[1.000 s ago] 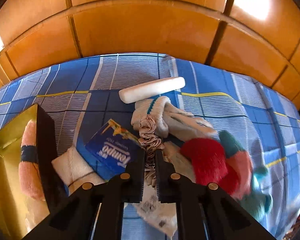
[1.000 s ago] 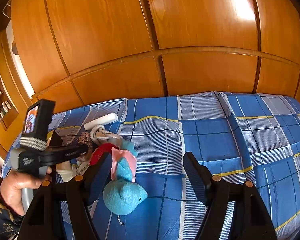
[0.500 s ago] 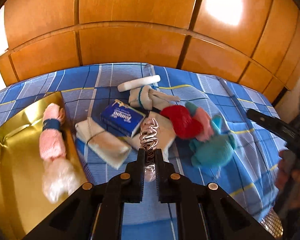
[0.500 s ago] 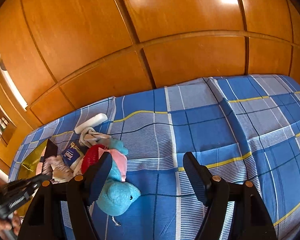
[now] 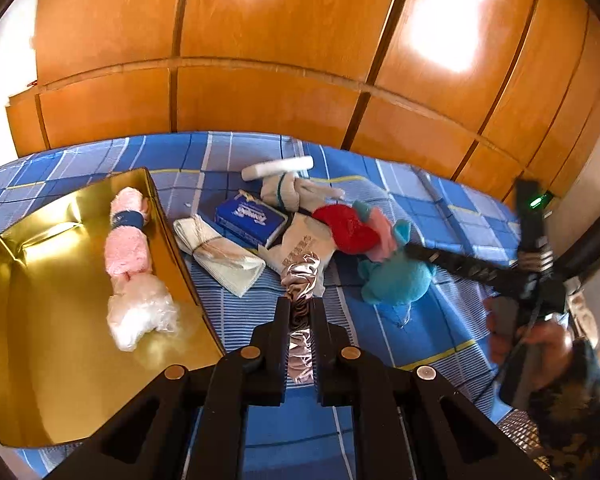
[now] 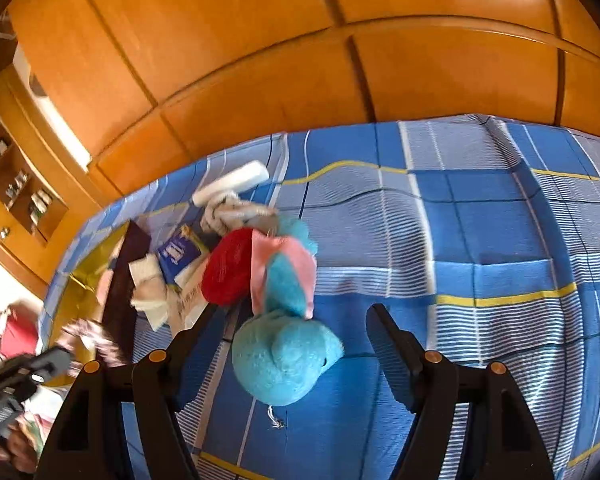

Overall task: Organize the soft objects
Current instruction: 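Carry the scrunchie into the tray and release it with left while right grasps the teal plush toy, then lift the teal plush toy from the pile with the right gripper, then carry the teal plush into the tray and open the right gripper, then move both grippers away from the tray back toward the remaining pile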

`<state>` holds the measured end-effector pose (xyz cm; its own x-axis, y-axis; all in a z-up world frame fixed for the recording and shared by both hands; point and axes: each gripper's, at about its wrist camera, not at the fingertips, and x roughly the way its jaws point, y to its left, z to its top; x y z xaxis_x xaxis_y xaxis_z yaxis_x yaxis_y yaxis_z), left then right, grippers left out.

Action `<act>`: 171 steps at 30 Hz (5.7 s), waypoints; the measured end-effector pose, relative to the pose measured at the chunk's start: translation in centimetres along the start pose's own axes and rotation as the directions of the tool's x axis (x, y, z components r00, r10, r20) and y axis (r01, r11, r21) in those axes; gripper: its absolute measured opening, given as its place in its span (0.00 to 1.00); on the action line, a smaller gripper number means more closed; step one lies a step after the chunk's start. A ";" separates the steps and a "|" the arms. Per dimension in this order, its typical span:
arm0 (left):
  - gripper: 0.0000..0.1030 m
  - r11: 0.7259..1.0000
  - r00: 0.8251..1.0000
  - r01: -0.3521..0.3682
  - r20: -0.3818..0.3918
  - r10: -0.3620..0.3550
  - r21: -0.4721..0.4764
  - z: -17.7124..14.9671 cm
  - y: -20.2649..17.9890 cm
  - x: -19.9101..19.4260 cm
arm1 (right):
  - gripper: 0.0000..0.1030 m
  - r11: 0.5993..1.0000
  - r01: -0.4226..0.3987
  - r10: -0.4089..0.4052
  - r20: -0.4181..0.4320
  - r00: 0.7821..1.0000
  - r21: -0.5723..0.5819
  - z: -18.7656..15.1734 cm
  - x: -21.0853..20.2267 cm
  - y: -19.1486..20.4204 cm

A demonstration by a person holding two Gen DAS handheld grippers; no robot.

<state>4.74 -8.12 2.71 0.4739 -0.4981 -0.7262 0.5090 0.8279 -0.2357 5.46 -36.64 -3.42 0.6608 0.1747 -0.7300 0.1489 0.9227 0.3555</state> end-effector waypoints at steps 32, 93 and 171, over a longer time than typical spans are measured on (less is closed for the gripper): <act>0.10 0.897 0.949 -0.316 -0.094 0.302 -0.308 6.4 20.6 5.1 | 0.40 0.983 0.075 -0.086 -0.055 0.995 -0.170 -1.3 2.2 2.4; 0.53 0.921 0.938 -0.343 -0.025 0.345 -0.184 -3.6 7.9 -2.9 | 0.42 0.964 0.119 -0.133 -0.043 0.990 -0.236 -1.7 2.6 3.5; 0.61 0.752 0.841 -0.486 -0.004 0.541 -0.445 -8.3 18.8 -10.3 | 0.69 0.831 -0.108 0.111 -0.027 0.993 -0.546 -4.1 6.4 31.7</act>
<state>3.48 14.76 0.43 0.6712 0.0297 -0.7406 -0.1669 0.9796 -0.1119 11.38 -4.85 0.83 0.6535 0.2854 -0.7010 -0.3495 0.9353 0.0549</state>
